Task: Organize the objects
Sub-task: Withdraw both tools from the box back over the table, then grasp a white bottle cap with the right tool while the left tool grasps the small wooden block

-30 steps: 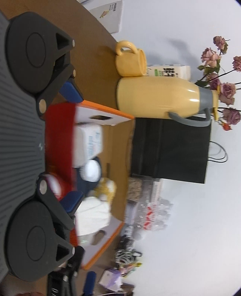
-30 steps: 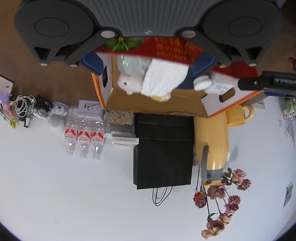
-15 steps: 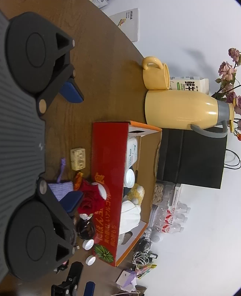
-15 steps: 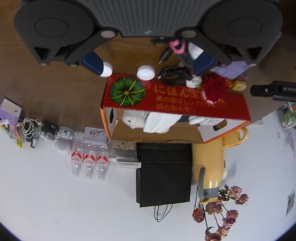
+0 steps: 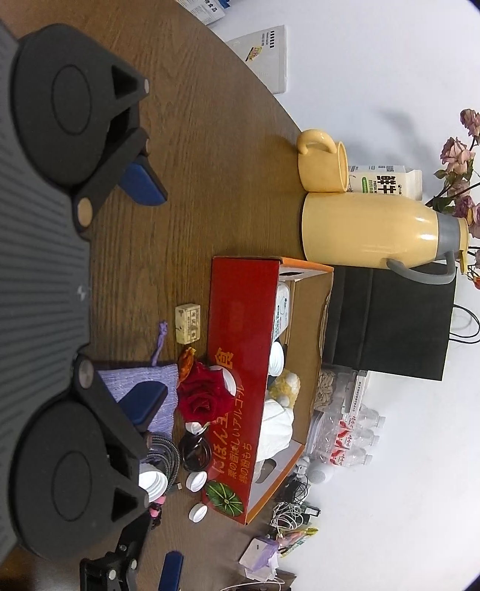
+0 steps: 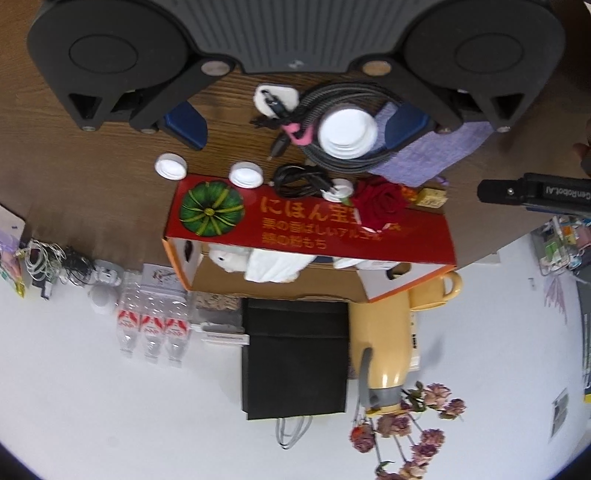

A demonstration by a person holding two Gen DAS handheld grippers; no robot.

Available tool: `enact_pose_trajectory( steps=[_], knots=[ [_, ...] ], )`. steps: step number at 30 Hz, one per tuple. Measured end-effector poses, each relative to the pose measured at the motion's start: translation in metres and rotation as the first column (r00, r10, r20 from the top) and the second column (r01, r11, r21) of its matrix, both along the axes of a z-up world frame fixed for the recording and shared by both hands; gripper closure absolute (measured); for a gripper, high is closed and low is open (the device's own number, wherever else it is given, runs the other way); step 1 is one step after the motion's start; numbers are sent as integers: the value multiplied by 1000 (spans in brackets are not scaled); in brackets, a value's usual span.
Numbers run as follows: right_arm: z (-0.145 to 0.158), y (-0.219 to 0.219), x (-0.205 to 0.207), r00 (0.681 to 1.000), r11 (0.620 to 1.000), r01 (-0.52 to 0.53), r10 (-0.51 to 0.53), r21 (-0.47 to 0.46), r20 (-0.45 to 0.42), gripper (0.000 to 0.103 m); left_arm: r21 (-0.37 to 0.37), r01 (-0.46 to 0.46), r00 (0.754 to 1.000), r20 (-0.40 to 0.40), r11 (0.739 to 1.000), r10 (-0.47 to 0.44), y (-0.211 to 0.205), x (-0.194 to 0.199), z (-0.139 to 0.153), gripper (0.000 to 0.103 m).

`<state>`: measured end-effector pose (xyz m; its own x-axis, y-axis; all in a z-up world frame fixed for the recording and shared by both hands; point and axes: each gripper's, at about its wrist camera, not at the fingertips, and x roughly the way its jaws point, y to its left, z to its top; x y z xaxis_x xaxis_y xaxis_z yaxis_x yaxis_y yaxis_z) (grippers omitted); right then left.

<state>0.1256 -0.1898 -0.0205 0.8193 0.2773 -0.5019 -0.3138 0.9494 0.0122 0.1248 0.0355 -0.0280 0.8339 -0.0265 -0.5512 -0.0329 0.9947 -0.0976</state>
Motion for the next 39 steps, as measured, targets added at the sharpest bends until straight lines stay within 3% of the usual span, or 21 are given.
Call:
enact_pose_trajectory(
  steps=[3, 7, 9, 17, 30, 39],
  knots=[
    [1, 11, -1, 999, 999, -48, 48, -24, 3, 25, 2, -3, 1000, -1, 1000, 3, 0, -3, 1, 0],
    [0, 26, 1, 994, 992, -107, 107, -70, -3, 35, 5, -4, 1000, 0, 1000, 4, 1, -7, 1, 0],
    [-2, 33, 4, 992, 987, -129, 128, -95, -13, 46, 4, -6, 1000, -2, 1000, 6, 2, -9, 1, 0],
    [-13, 44, 13, 989, 979, -141, 134, -146, -56, 64, 2, -18, 1000, 0, 1000, 18, 6, -15, 2, 0],
    [-4, 37, 7, 990, 986, -135, 137, -97, 15, 64, 5, -17, 1000, -10, 1000, 17, 5, -11, -1, 0],
    [16, 6, 32, 993, 999, 4, 0, -36, 117, 64, 22, -17, 999, -27, 1000, 17, 1, 17, 3, 0]
  ],
)
